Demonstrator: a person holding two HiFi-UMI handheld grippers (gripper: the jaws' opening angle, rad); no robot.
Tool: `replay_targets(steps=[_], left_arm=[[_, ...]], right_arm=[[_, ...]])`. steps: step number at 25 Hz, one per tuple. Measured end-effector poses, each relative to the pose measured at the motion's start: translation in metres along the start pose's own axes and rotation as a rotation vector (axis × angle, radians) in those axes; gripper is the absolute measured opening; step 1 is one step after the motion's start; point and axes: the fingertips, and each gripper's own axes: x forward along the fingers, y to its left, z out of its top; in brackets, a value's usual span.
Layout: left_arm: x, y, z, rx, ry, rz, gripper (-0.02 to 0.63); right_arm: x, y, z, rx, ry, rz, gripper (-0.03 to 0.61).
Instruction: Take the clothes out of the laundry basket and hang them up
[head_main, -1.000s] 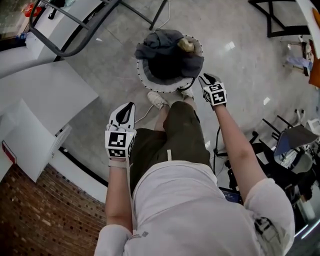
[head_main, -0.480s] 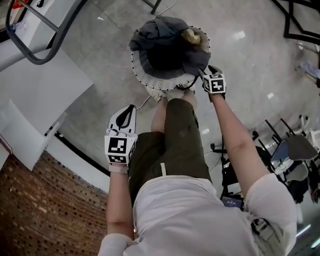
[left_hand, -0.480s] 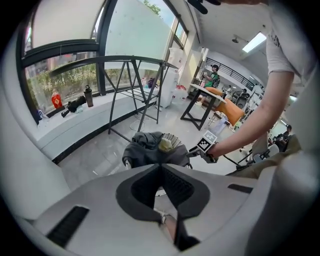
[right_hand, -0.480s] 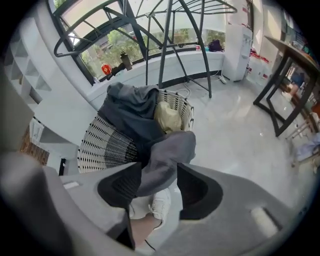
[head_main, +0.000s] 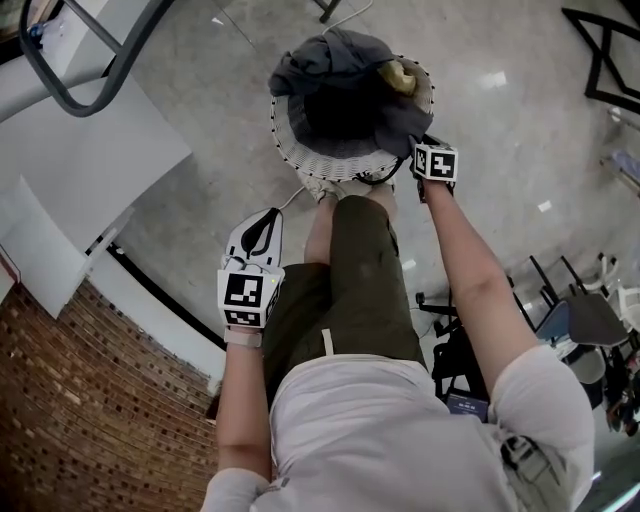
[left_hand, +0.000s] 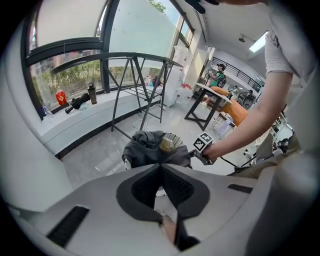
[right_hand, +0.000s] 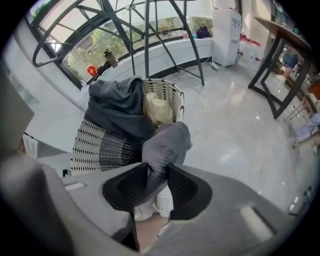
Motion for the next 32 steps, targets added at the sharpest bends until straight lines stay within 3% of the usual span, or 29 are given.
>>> replay_targets(steps=[3,4,9,17,21,22,24,25,32], left_arm=[[-0.004,-0.004,0.005,-0.002,-0.011,0.007,0.002],[-0.005,-0.007,0.007,-0.001,-0.016,0.004,0.002],[-0.012,-0.013,0.027,0.013,-0.065,0.000,0.002],[-0.040,-0.011,0.043,0.035,-0.145,-0.033,0.002],[-0.059,-0.002,0.058,0.074,-0.216,-0.039,0.002],[-0.063,0.000,0.061,0.092,-0.232,-0.046,0.010],[-0.071,0.003,0.071,0.126,-0.261,-0.064,0.125],[-0.074,0.006,0.076,0.144,-0.276,-0.071,0.151],[-0.089,0.016,0.102,0.225,-0.345,-0.138,0.234]], right_arm=[[-0.016,-0.006,0.005,0.061,-0.016,-0.031,0.090],[-0.022,-0.005,0.007,0.049,-0.027,-0.033,0.029],[-0.057,0.015,0.022,-0.114,-0.077,0.031,0.025],[-0.154,0.044,0.052,-0.212,-0.279,0.054,0.023],[-0.225,0.067,0.084,-0.232,-0.441,0.045,0.023],[-0.246,0.074,0.093,-0.239,-0.483,0.042,0.023],[-0.289,0.090,0.110,-0.251,-0.566,0.033,0.023],[-0.311,0.097,0.120,-0.258,-0.609,0.027,0.023],[-0.465,0.153,0.180,-0.308,-0.915,0.018,0.023]])
